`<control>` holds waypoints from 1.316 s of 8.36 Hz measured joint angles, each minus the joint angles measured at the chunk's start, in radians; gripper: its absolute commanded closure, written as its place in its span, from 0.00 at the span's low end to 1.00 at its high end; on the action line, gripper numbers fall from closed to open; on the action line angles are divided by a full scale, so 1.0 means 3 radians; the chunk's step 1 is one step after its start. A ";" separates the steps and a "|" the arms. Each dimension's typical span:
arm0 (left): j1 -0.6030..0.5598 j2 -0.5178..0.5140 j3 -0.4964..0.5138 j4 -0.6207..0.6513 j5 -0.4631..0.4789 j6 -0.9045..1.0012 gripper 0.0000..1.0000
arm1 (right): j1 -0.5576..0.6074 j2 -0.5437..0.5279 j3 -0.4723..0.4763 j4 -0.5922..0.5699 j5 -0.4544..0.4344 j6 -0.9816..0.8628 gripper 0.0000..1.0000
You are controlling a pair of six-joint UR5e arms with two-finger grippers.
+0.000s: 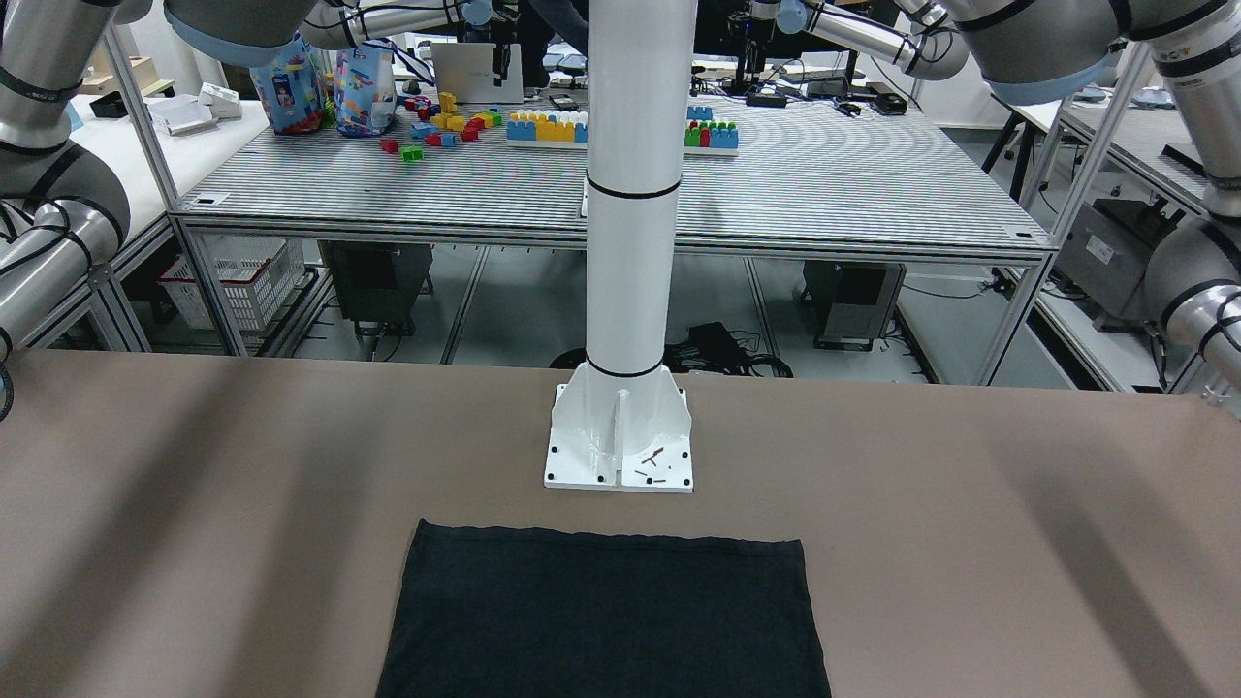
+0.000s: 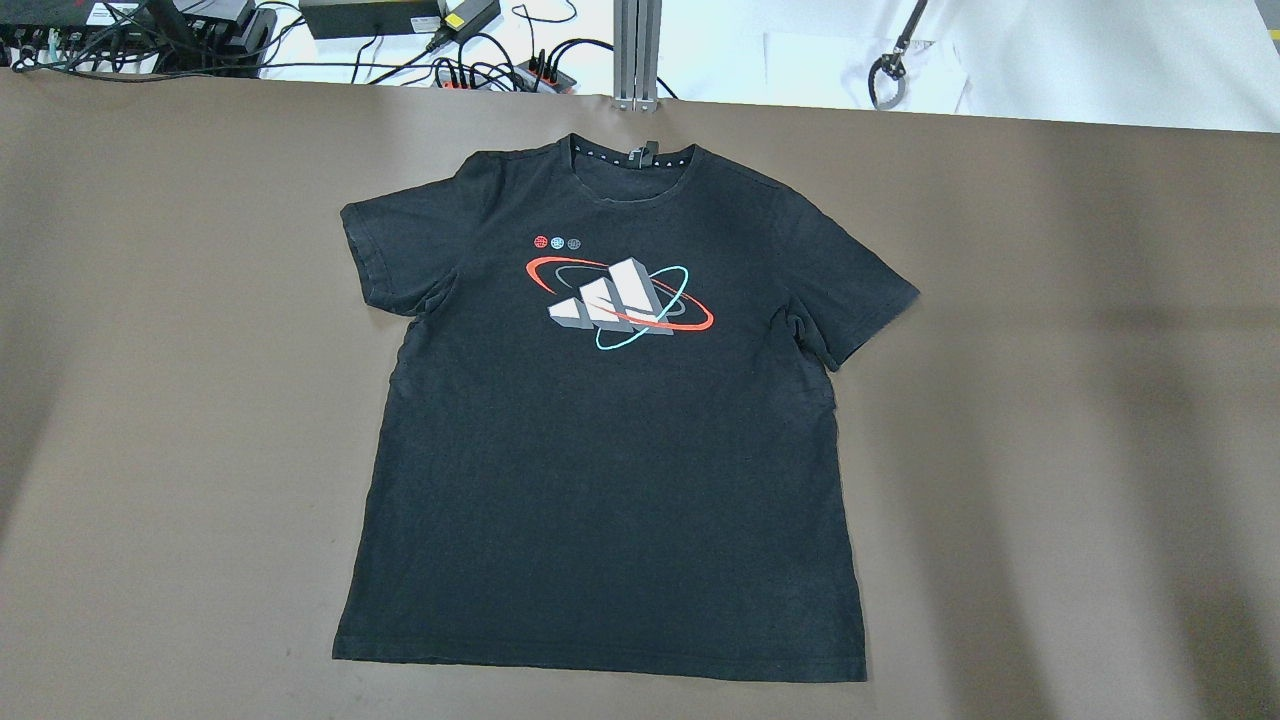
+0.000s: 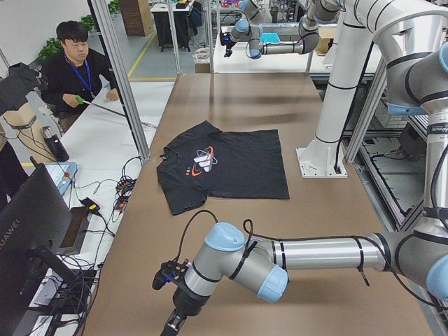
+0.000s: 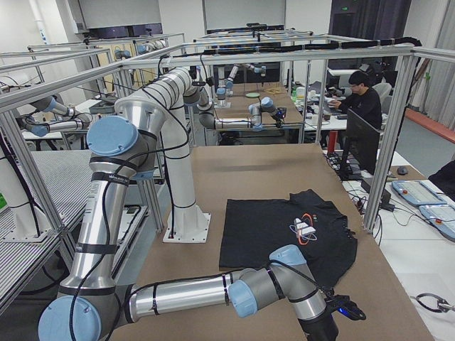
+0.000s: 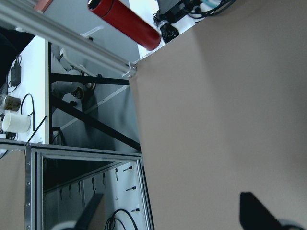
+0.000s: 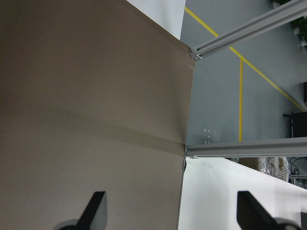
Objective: Fold clothes
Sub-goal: 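Move both arms in toward the black T-shirt's sleeves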
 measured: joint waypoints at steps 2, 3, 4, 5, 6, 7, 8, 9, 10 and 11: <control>0.0228 -0.0159 0.0113 -0.0156 -0.0054 -0.0004 0.00 | -0.0200 0.0104 -0.0095 0.0150 -0.0001 0.0171 0.06; 0.0382 -0.0288 0.0204 -0.0179 -0.0061 -0.0007 0.00 | -0.0351 0.0218 -0.0241 0.0183 0.0000 0.0213 0.05; 0.0525 -0.0430 0.0295 -0.0189 -0.0074 -0.0027 0.00 | -0.0487 0.0355 -0.0388 0.0210 0.0004 0.0234 0.05; 0.0654 -0.0579 0.0378 -0.0194 -0.0152 -0.0116 0.00 | -0.0626 0.0514 -0.0511 0.0220 0.0008 0.0251 0.05; 0.0804 -0.0747 0.0473 -0.0193 -0.0294 -0.0247 0.00 | -0.0789 0.0688 -0.0640 0.0226 0.0025 0.0290 0.05; 0.0989 -0.0944 0.0601 -0.0192 -0.0406 -0.0388 0.00 | -0.0992 0.0887 -0.0767 0.0229 0.0058 0.0366 0.05; 0.1217 -0.1171 0.0753 -0.0191 -0.0475 -0.0554 0.00 | -0.1206 0.1066 -0.0854 0.0231 0.0084 0.0492 0.05; 0.1448 -0.1410 0.0926 -0.0191 -0.0506 -0.0728 0.00 | -0.1394 0.1203 -0.0900 0.0231 0.0097 0.0636 0.05; 0.1655 -0.1628 0.1082 -0.0192 -0.0520 -0.0927 0.00 | -0.1546 0.1320 -0.0921 0.0230 0.0102 0.0820 0.05; 0.1817 -0.1764 0.1172 -0.0193 -0.0524 -0.1150 0.00 | -0.1673 0.1407 -0.0930 0.0228 0.0104 0.1066 0.05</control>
